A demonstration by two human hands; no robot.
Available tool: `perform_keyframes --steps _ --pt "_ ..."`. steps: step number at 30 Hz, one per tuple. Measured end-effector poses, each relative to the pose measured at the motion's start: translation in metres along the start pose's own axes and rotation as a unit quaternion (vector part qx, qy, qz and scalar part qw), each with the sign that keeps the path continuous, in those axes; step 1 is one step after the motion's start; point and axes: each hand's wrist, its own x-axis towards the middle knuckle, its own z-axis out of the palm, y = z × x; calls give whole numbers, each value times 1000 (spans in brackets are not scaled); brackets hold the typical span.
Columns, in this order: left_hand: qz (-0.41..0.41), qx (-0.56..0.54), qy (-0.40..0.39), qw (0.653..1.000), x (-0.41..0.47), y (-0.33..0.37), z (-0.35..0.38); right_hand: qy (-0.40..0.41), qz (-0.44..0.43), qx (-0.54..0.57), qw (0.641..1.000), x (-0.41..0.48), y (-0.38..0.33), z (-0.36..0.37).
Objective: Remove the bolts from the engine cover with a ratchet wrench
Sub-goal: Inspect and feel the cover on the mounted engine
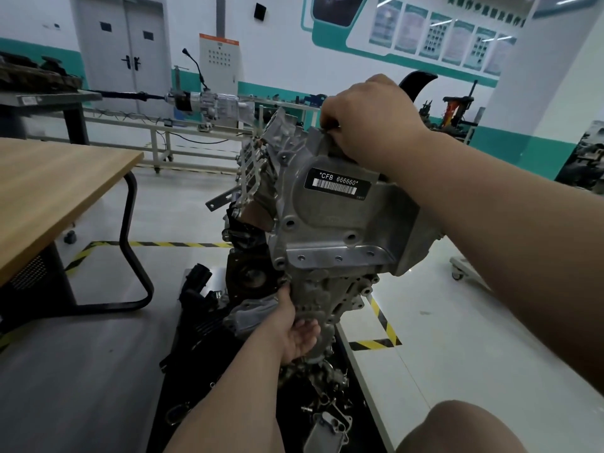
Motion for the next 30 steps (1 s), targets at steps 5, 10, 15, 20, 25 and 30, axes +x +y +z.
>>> perform_keyframes --steps 5,10,15,20,25,30 --pt "-3 1 -3 1000 0 0 -1 -42 46 48 997 6 -2 -3" --pt "-8 -2 -1 1000 2 -1 -1 -17 46 49 998 8 1 0" --pt "-15 -5 -4 1000 3 1 -3 11 59 115 991 3 3 3" --pt "-19 -3 -6 1000 2 2 -3 13 49 166 985 -1 3 5" --pt "-21 1 -10 1000 2 2 -3 10 23 157 987 -3 6 3" --pt "-21 4 -10 1000 3 2 -4 -8 65 150 986 7 8 -1"
